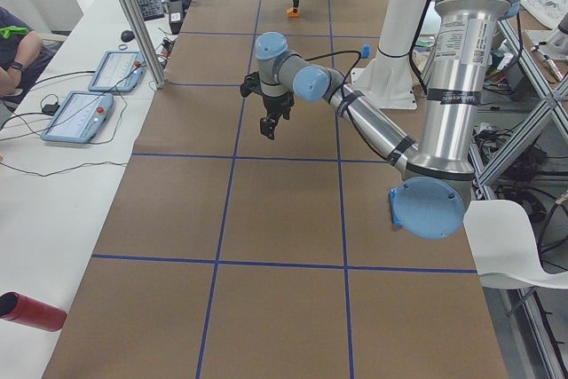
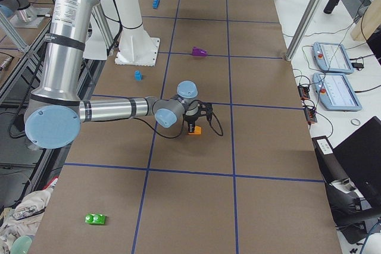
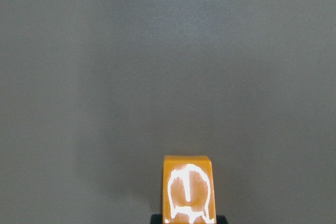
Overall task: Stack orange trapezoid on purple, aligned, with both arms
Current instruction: 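Withdraw the left gripper while the right gripper grasps the orange trapezoid, then carry the orange trapezoid with the right gripper over the purple block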
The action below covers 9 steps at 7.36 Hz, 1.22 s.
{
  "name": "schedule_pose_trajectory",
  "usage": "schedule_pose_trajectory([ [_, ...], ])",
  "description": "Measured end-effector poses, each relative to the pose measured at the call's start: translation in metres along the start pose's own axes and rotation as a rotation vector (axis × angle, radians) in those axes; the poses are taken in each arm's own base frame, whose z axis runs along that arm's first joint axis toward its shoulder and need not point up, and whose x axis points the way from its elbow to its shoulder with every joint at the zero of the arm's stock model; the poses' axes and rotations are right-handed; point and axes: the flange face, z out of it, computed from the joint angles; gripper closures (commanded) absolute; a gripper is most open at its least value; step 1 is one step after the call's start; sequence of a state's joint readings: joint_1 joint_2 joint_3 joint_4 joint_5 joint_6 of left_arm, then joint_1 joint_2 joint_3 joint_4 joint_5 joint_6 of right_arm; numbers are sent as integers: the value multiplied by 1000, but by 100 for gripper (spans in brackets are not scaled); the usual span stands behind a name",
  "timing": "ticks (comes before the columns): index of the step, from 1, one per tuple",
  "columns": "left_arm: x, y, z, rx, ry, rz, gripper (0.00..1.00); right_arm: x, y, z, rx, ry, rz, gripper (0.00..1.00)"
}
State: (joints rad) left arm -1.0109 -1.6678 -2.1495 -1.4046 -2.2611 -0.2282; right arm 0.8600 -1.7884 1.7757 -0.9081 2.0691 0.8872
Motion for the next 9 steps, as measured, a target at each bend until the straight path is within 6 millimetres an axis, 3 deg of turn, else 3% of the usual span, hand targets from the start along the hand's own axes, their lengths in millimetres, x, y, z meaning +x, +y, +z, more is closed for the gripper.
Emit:
schedule_pose_trajectory([
  [2, -12, 5, 4, -13, -8, -24, 0, -30, -12, -17, 6, -31, -8, 100],
  [3, -33, 12, 5, -19, -24, -63, 0, -56, -22, -32, 1, -36, -3, 100],
  [6, -124, 47, -20, 3, -82, -92, 0, -161, -61, -89, -13, -41, 55, 100],
  [9, -213, 92, -30, -13, -108, -20, 0, -290, -63, -102, -47, -111, 115, 100],
])
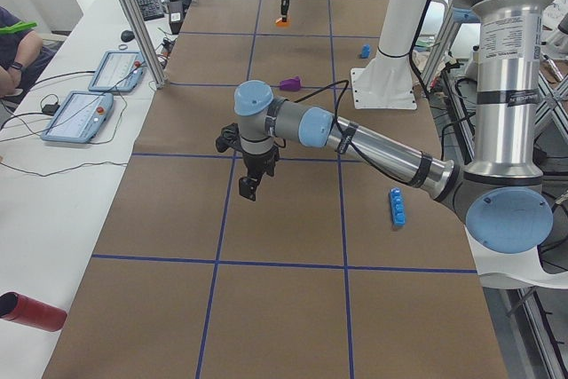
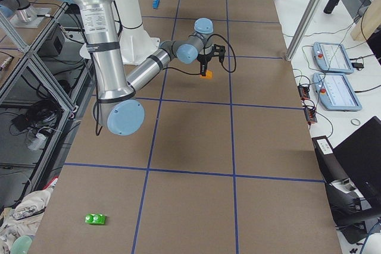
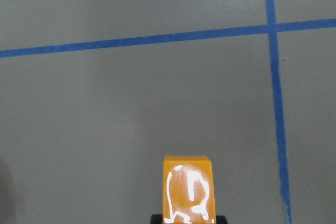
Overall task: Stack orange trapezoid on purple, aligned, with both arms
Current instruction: 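Carry the orange trapezoid with the right gripper over the purple block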
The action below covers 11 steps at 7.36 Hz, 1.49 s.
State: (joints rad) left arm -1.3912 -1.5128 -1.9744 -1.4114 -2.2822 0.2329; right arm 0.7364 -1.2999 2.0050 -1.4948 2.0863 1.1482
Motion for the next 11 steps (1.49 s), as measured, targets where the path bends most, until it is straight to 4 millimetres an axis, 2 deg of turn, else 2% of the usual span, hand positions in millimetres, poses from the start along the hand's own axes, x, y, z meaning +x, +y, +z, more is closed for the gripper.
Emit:
schedule_pose_trajectory([
  [1, -20, 14, 2, 3, 29, -8, 0, -46, 11, 4, -17, 8, -9, 100],
  [3, -34, 37, 7, 13, 95, -47, 0, -133, 36, 26, -8, 38, -29, 100],
  [5, -36, 42, 7, 14, 106, -64, 0, -193, 60, 51, 18, 52, -50, 100],
  [7, -36, 42, 7, 15, 107, -67, 0, -226, 76, 66, 28, 57, -58, 100],
  [9, -36, 42, 7, 15, 108, -67, 0, -255, 83, 80, 52, 71, -62, 100],
  [11, -36, 42, 8, 15, 108, -68, 0, -262, 85, 84, 69, 78, -66, 100],
])
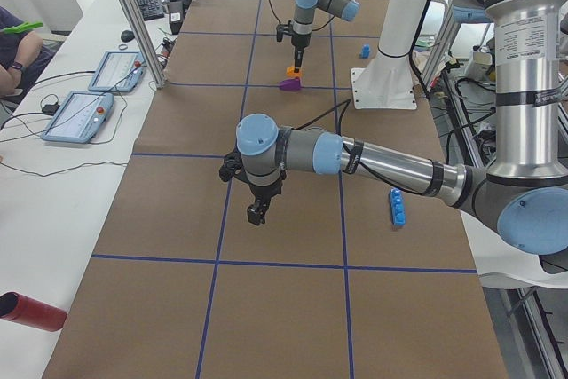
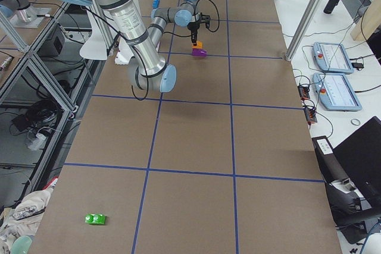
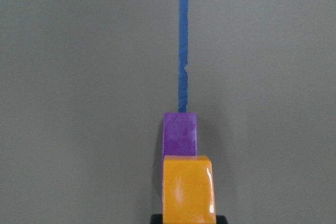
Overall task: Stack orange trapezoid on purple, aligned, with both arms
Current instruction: 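Carry the orange trapezoid with the right gripper over the purple block, then lower the orange trapezoid onto the purple block, aligning it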
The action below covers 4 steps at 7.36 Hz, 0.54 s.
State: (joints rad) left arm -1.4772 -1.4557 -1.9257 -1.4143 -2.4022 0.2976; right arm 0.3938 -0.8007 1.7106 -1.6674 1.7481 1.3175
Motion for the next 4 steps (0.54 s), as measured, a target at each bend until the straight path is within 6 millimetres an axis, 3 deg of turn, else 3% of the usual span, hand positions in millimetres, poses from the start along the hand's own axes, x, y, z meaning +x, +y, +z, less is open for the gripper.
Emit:
schedule_pose_trajectory([
  [4, -1, 0, 1, -2, 1, -3, 0, 0, -2, 4, 19, 14, 1, 100],
])
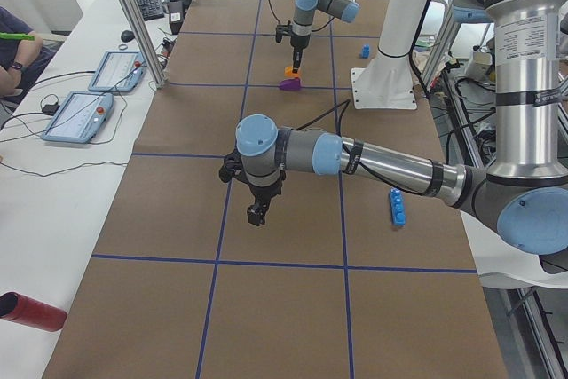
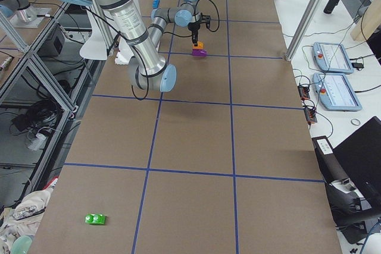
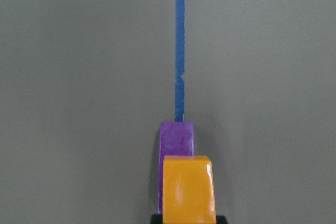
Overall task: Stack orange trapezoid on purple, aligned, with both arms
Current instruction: 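Lower the orange trapezoid onto the purple block, aligning it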
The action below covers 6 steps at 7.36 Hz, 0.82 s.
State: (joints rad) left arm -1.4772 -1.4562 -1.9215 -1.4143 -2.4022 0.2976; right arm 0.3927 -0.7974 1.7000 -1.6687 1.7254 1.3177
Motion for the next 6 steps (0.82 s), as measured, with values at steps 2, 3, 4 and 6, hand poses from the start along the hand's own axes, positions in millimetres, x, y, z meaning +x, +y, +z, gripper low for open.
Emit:
schedule_pose_trajectory([
  [2, 0, 0, 0, -1, 0, -1, 0, -1, 0, 2, 1, 4, 0, 100],
  [3, -1, 0, 1, -1, 0, -1, 0, -1, 0, 3, 2, 5, 0, 100],
  [4, -1, 0, 1, -2, 1, -1, 0, -2, 0, 3, 2, 6, 0, 100],
  [6, -1, -1, 1, -2, 1, -1, 0, -4, -1, 3, 2, 5, 0, 100],
])
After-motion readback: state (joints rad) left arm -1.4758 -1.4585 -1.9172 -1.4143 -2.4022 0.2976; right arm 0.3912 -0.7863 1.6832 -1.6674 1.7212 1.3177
